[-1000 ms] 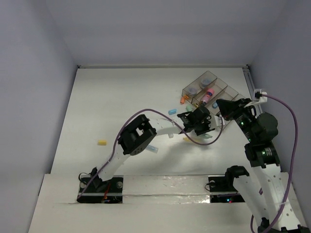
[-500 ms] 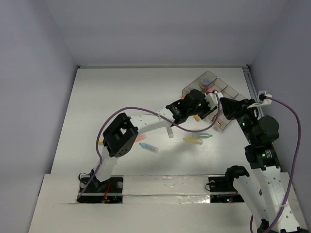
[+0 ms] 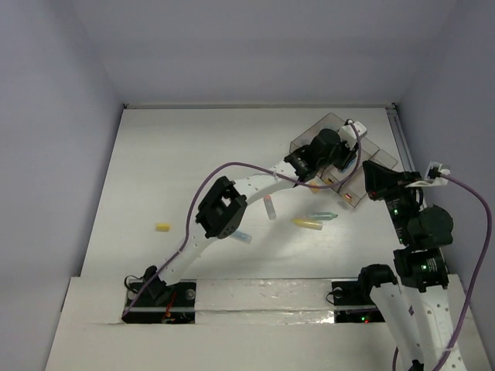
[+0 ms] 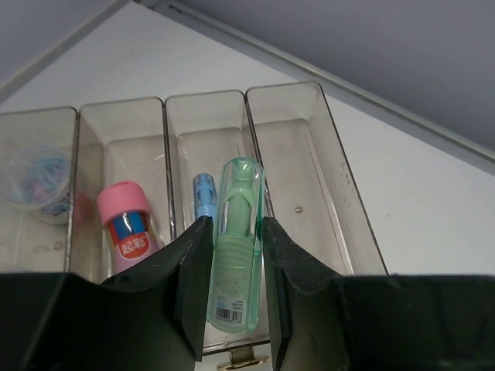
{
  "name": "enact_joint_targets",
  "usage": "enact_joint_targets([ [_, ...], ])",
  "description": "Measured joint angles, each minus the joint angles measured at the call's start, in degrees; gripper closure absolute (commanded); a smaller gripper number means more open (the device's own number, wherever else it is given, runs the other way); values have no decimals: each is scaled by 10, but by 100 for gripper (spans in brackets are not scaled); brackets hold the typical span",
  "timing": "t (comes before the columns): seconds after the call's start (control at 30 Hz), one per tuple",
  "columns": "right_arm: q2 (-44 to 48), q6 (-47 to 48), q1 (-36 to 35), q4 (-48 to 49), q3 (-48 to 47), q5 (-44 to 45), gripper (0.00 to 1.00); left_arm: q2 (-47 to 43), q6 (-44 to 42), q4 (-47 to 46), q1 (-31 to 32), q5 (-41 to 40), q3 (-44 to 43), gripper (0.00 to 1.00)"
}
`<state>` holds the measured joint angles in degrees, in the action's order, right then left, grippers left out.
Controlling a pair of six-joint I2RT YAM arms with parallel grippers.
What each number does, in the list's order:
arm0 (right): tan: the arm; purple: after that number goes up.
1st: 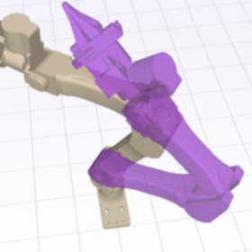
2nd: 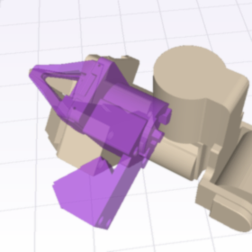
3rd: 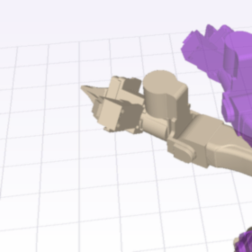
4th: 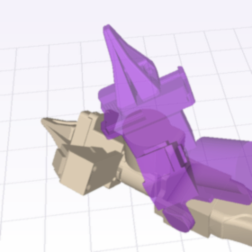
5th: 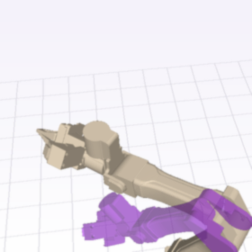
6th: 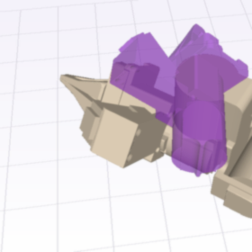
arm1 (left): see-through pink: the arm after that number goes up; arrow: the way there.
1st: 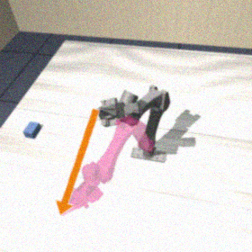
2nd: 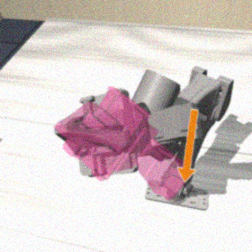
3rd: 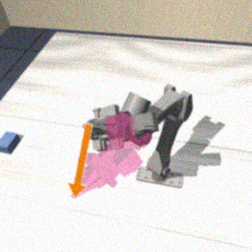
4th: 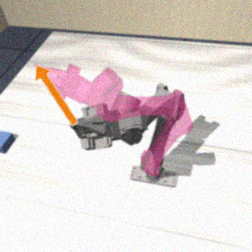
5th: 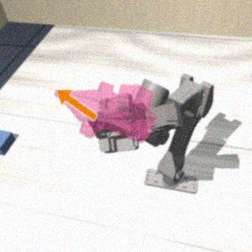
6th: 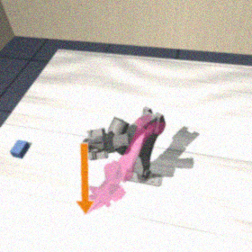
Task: Sort the stationery into containers
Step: Place the stationery in the storage box.
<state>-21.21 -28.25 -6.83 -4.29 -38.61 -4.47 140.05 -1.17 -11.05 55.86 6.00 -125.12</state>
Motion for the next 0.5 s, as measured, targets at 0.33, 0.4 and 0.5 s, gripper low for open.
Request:
enact_joint_targets([
  [0.33,9,0,0,0,1,11,79,54,17,17,0,-8,-23,63],
  [0.4,9,0,0,0,1,11,79,55,17,20,0,-11,-23,53],
  [0.5,5,2,0,-1,1,11,79,55,20,19,-1,-17,-24,38],
])
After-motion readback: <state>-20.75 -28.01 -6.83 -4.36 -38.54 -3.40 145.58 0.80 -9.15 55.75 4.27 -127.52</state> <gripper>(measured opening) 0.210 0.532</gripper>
